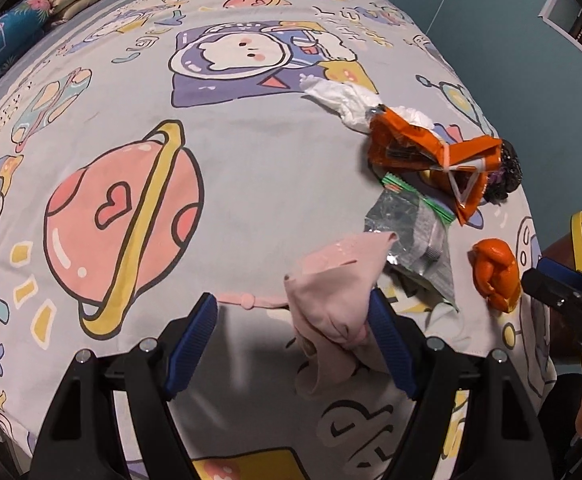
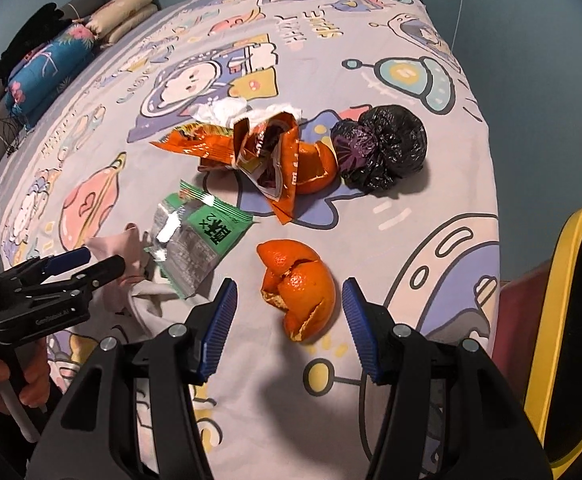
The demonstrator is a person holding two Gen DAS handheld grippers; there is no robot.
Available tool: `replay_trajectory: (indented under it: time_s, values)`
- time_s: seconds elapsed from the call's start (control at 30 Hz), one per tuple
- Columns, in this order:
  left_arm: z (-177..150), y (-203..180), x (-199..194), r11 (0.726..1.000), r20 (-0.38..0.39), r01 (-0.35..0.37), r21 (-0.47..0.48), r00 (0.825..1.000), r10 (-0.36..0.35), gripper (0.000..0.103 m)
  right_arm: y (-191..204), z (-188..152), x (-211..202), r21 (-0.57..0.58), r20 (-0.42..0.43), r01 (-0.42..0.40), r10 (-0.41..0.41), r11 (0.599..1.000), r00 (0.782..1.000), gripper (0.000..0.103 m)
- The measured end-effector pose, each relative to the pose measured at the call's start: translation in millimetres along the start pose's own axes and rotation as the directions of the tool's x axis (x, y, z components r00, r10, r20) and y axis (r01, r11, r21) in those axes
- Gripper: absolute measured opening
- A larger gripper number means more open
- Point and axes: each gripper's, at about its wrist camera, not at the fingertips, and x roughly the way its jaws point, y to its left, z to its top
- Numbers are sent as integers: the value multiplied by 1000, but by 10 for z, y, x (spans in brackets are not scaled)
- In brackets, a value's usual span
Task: Collect trash
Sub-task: 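Grasp the pink cloth with the left tool while the right tool grasps the orange peel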
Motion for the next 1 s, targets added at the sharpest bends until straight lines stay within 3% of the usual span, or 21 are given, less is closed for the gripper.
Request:
replay_trajectory:
  time_s: [0.43,0.7,0.9,0.93,0.97,1.0]
  values:
    - [34,-52,115,1000,-17,1,12,1000,0,73,45,22,266,-24,-39,24,-25,999,999,52]
    - [39,-167,171,999,-24,-6,45,1000,8,65,14,46,362,-20,-40,52,-53,998,998,48]
    - [17,-233,191,997,-16,-40,72,999,42,51,44,28,367,-38,-20,71,-72,997,997,41]
    - [14,-238,185,996,-13,-44,76,999,45,46,54,27,356,-43,-14,75,-76,996,997,40]
    - [11,-244,180,996,-15,-32,79,999,34,34,64,25,350,-51,-11,80,-80,996,997,39]
    - [7,-252,185,997,-30,-13,77,999,15,32,71,21,348,-57,-8,83,-84,995,996,37]
